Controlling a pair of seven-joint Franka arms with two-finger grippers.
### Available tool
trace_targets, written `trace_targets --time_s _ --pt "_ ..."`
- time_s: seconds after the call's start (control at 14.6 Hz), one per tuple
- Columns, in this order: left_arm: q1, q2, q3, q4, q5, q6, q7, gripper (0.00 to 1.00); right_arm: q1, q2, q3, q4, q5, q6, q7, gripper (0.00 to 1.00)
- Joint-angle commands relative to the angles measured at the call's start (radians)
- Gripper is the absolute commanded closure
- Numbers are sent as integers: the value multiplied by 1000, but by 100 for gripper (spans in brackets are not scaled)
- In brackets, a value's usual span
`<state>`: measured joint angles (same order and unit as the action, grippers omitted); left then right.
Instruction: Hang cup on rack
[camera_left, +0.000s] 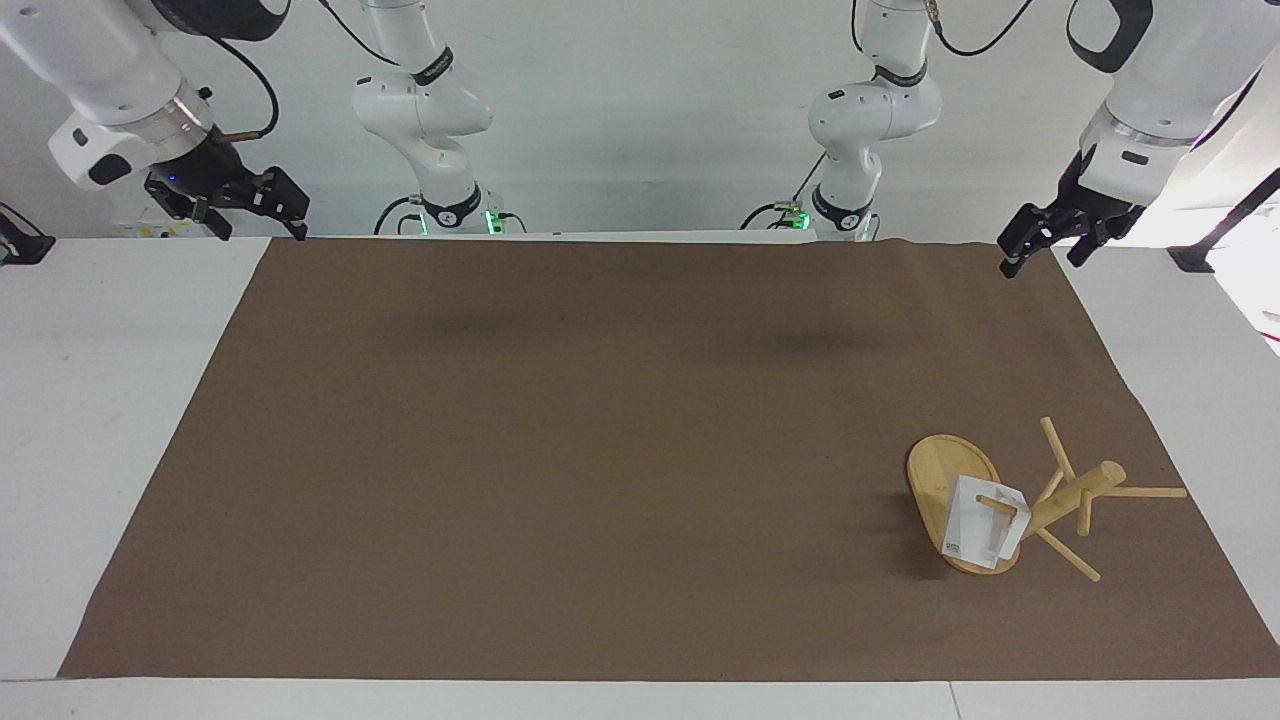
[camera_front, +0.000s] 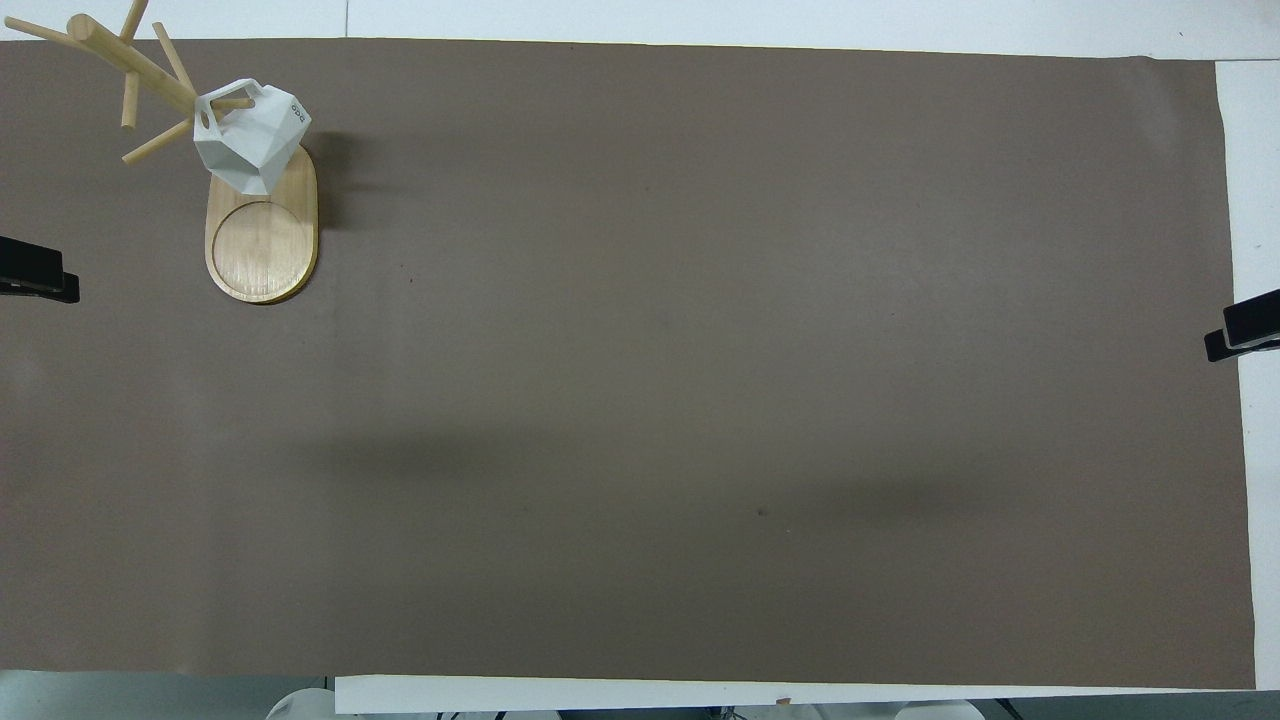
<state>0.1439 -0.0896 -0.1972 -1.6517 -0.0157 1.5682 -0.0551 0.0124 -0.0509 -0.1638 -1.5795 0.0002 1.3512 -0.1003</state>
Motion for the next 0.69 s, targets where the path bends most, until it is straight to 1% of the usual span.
trace_targets --time_s 0.0,0.07,0.14,0.62 --pt "-6 126 -4 183 -15 -105 20 0 4 -7 0 -13 -9 2 5 0" --pt "-7 151 -5 202 -15 -112 21 0 3 -7 0 -14 -9 2 5 0" --pt "-23 157 -5 211 -15 -112 21 0 3 -7 0 -13 -9 2 5 0" --pt "-32 156 -4 210 -15 -105 21 0 3 -7 0 -13 -9 2 5 0"
